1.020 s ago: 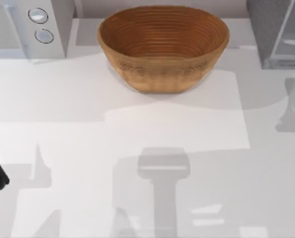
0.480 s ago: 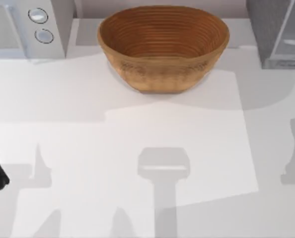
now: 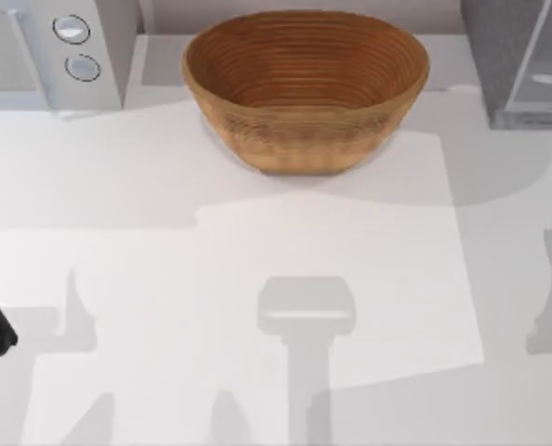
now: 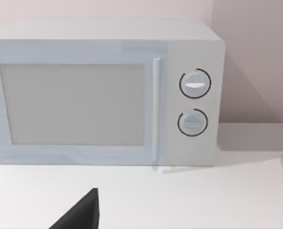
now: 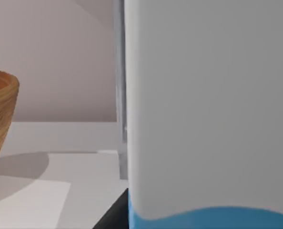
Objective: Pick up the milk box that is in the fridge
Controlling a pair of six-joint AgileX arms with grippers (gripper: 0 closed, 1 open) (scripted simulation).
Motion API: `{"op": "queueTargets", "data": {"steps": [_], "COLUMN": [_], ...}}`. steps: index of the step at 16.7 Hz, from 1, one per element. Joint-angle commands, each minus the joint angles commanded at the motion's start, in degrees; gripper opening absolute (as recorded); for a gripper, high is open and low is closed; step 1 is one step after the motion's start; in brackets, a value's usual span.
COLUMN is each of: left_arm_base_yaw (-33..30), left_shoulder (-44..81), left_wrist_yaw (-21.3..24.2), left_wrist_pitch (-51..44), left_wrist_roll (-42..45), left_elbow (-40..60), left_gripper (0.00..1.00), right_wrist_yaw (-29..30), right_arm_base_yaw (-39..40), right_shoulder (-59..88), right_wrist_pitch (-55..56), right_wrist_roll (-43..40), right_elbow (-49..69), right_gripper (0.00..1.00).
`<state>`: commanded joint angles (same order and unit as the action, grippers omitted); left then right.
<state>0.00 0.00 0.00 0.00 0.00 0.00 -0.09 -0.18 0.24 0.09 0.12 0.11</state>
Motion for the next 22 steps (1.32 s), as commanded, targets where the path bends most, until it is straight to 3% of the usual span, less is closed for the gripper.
{"op": "queueTargets", "data": {"steps": [3, 6, 17, 22], "left_arm_base_yaw": [0.0, 0.0, 0.0, 0.0], "left_shoulder": [0.0, 0.0, 0.0, 0.0], "left_wrist_yaw": [0.0, 0.0, 0.0, 0.0], "left_wrist_pitch": [0.0, 0.0, 0.0, 0.0], "left_wrist_roll": [0.0, 0.0, 0.0, 0.0], "left_elbow": [0.0, 0.0, 0.0, 0.0], "left_gripper": [1.0, 1.0, 1.0, 1.0], "right_wrist_yaw": [-1.6, -6.9, -39.6, -51.1], "right_arm_base_yaw": [-0.4, -1.6, -8.8, -11.1], "right_shoulder": [1.9, 9.0, 63.0, 79.8], "right_wrist_pitch": [1.9, 9.2, 62.0, 79.8], "right_wrist_roll": [0.0, -0.1, 1.5, 1.8], "right_elbow": [0.1, 0.4, 0.1, 0.6], "right_gripper": [0.0, 0.0, 0.0, 0.0]}}
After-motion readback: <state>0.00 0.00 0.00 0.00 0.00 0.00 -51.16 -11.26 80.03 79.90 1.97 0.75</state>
